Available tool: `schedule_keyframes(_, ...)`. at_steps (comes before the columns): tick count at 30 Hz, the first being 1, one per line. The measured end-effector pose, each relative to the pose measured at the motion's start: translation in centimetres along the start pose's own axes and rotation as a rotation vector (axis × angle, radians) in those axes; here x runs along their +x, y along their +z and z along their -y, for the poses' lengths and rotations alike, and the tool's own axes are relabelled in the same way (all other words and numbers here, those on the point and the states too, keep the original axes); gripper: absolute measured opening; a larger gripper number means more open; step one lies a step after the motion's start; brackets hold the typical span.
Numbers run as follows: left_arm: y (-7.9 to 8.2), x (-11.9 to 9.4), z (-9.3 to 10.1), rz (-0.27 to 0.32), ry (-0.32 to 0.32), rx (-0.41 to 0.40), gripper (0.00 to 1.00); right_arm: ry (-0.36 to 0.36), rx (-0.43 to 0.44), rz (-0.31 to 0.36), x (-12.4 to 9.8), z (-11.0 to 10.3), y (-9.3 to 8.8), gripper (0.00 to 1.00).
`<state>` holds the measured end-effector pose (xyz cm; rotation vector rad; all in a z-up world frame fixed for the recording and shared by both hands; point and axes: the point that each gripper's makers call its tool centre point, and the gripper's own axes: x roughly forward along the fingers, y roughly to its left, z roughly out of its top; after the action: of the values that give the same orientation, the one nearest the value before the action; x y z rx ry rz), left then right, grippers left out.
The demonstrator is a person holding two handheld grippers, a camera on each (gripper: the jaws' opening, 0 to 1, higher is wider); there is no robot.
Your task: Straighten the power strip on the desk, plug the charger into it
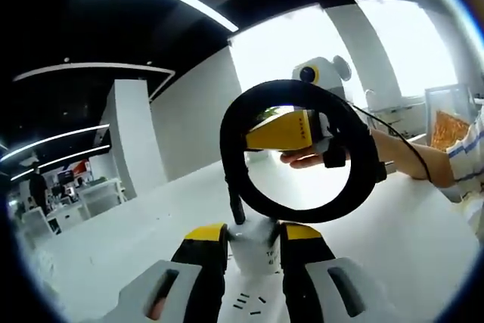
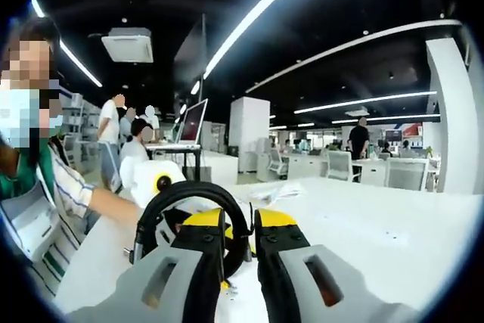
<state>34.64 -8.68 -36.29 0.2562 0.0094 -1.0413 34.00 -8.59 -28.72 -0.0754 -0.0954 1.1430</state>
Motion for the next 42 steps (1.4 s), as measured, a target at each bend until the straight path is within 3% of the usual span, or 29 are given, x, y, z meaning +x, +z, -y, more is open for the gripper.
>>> schedule_keyframes(2, 0.0, 0.0, 0.1, -0.001, -0.002, 0.000, 0.27, -0.023, -0.032, -0.047, -0.3, 0.5, -0.8, 0.17)
schedule_keyframes(15, -0.3, -0.1, 0.5, -0.005, -0.015, -0.011, 0.27, 0.014, -0.029, -0.159, 0.7, -0.4, -4.3, 0.17)
schedule_keyframes(22, -0.4, -0.1, 0.6, -0.006, -0.022, -0.019, 0.27, 0.020, -0.057, -0.173, 2.0, -1.0, -4.9, 0.13)
schedule_keyframes(28, -0.8, -0.2, 0.5, 0.001, -0.026, -0.041, 0.27, 0.008, -0.041, -0.177, 1.7, -0.3, -4.8, 0.11)
schedule_keyframes(32, -3.0, -1.1, -0.1, -0.101, -0.016, 0.006, 0.27, 0.004, -0.042, -0.177, 1.7, -0.3, -4.8, 0.11)
schedule_keyframes(34, -3.3, -1.6, -0.3, -0.111, -0.009, 0.024, 0.29, -0.001, -0.045, -0.179, 1.8, -0.2, -4.8, 0.11)
schedule_keyframes(42, -1.3, -4.7, -2.8, -0.068, 0.033, 0.021, 0.28, -0.028, -0.057, -0.184, 1.9, -0.1, -4.8, 0.11)
